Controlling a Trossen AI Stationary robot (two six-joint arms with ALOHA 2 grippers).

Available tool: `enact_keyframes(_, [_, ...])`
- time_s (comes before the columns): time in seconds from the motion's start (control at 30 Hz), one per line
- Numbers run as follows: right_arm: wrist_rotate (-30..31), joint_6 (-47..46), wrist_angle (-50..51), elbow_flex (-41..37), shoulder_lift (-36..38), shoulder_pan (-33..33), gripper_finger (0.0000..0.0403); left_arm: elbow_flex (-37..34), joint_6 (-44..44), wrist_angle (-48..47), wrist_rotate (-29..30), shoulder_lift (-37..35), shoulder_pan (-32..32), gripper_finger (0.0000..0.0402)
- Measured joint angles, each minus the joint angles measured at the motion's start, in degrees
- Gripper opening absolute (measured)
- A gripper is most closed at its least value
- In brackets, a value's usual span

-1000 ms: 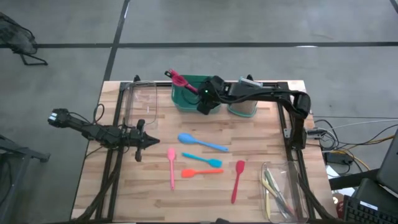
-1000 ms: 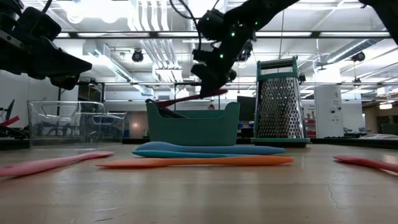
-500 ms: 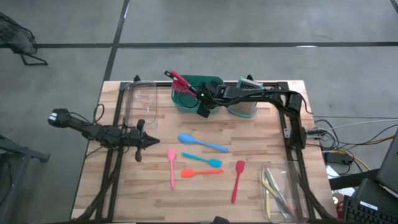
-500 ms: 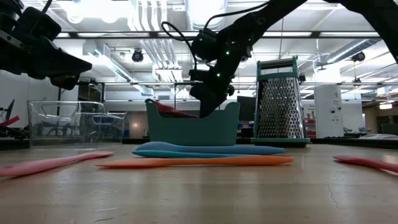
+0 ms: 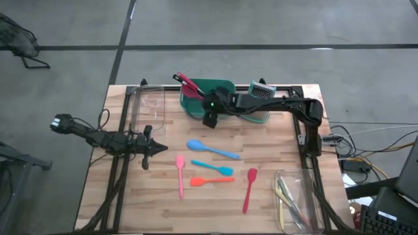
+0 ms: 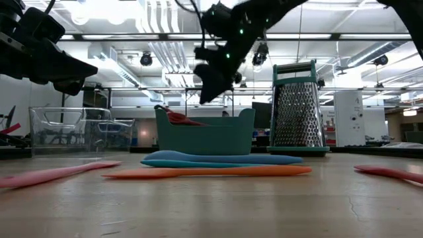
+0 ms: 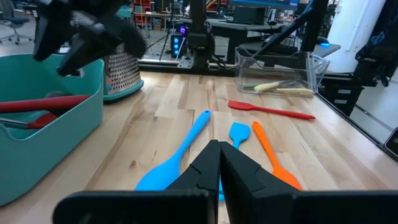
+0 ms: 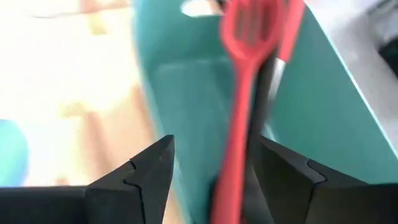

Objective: Pick & Place Kitchen Items
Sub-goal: Put the light blue spatula into the green bin

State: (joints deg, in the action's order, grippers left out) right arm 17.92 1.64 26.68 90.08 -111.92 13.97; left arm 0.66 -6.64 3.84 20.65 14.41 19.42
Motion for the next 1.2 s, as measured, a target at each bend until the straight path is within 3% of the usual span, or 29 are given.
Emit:
enact_keyframes(0.5, [-0.39, 0.66, -0.67, -0.21, -2.43, -14.81, 0.0182, 0.0, 0.0, 0.0, -0.01, -0.01, 0.0, 0.0012])
enact_keyframes(0.8, [-0.67, -2.08, -0.39, -0.92, -5.32, -17.13, 0.0158, 0.01, 0.01, 0.0, 0.0, -0.02, 0.0, 0.0012])
enact_keyframes(0.97, [-5.84, -4.28, -0.41, -1.29, -7.46, -17.0, 0.0147, 0.0, 0.0, 0.0, 0.01, -0.02, 0.0, 0.0012])
enact_keyframes(1.2, [-6.44, -4.55, -0.25, -1.29, -11.18, -17.06, 0.0136, 0.01, 0.0, 0.0, -0.01, -0.02, 0.0, 0.0012])
